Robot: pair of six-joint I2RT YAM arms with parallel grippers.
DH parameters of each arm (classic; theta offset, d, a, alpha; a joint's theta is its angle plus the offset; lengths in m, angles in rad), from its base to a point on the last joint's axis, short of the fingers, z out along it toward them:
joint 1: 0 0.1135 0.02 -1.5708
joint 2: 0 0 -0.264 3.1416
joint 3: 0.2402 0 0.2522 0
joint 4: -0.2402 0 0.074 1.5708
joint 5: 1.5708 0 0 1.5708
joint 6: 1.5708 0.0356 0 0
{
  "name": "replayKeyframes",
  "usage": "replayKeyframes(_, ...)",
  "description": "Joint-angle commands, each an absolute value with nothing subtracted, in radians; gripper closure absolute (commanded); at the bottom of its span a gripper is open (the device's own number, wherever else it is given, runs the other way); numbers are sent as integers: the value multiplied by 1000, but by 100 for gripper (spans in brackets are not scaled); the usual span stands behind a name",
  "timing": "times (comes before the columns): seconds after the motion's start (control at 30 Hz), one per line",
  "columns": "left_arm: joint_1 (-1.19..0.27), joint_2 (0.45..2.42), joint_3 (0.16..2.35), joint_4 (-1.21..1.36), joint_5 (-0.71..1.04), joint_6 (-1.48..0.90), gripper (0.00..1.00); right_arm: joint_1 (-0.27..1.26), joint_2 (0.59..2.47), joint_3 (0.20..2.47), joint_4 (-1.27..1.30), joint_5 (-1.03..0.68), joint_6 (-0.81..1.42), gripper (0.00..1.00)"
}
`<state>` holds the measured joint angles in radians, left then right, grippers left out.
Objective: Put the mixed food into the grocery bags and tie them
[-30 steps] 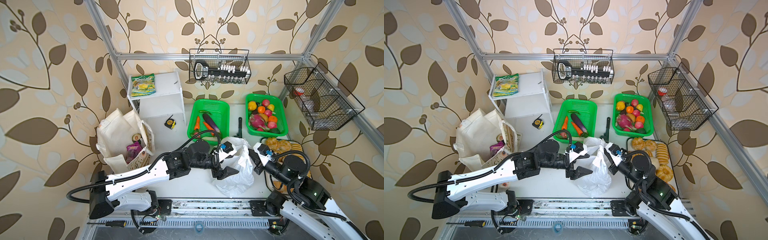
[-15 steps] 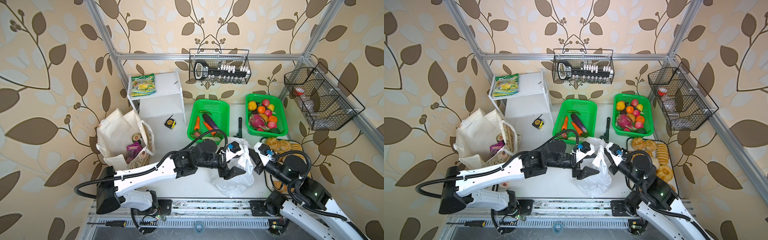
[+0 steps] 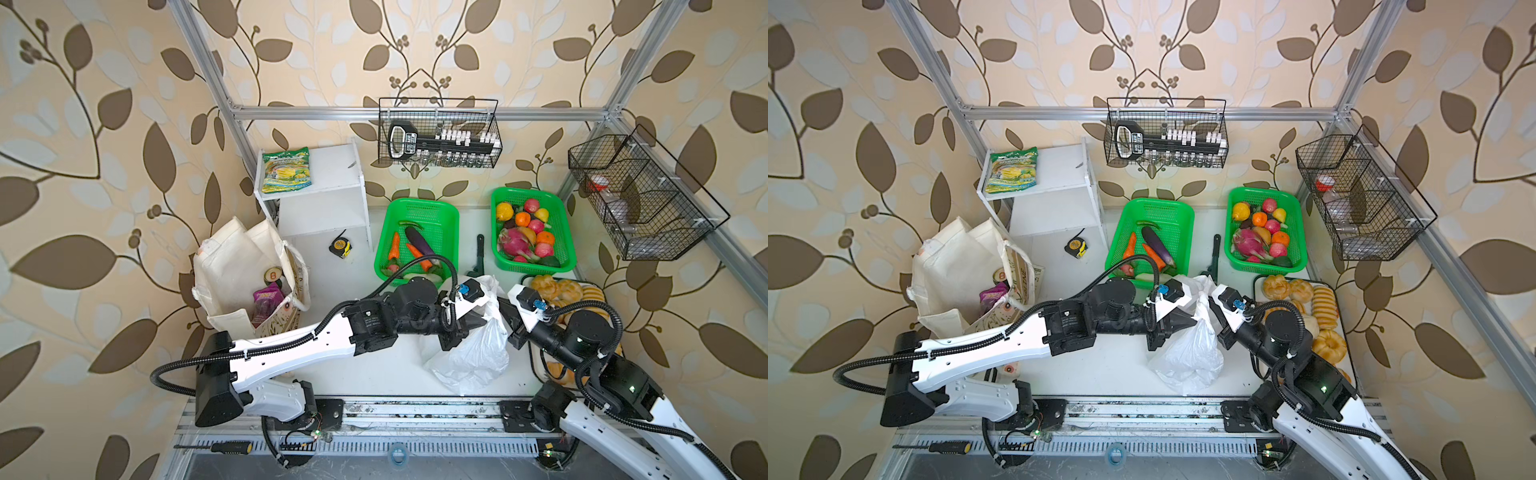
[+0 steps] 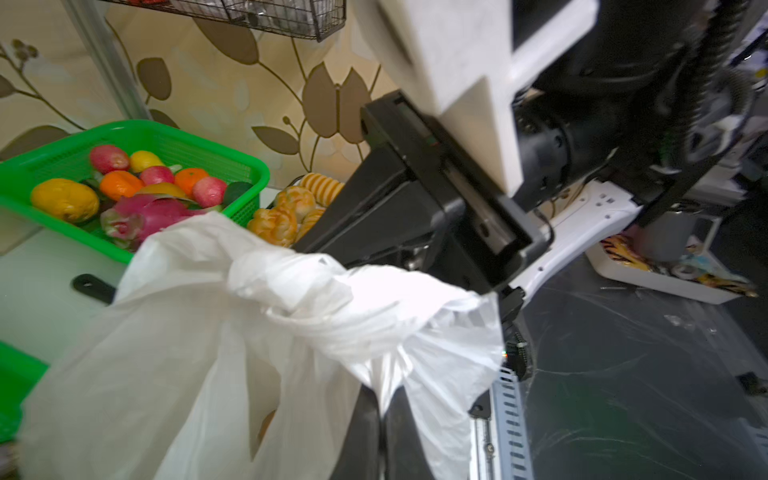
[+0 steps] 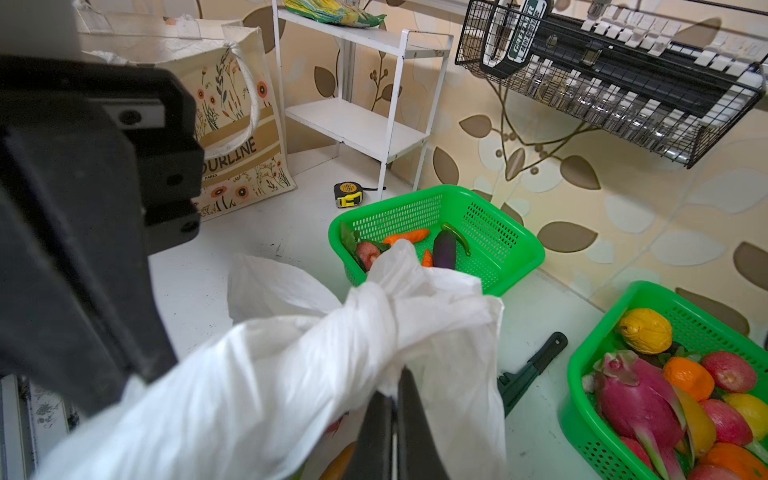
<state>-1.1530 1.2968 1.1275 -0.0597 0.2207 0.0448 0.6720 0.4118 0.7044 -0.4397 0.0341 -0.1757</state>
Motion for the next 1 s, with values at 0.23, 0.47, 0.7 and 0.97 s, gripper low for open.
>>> replayKeyframes(0.23,-1148,1127,1035,-50,-61,53,100,671,362,742,-494,139,-146,100)
replayKeyframes(0.47,-1134,1118,1005,-92,-168,18,100,671,367,749,-512,203,-102,100)
replayKeyframes(0.7,-1073,1106,960,-162,-239,-54,100,671,373,753,-556,208,-16,100)
replayKeyframes(0.97,-977,1031,850,-219,-263,-143,100,647,397,751,-601,405,141,100)
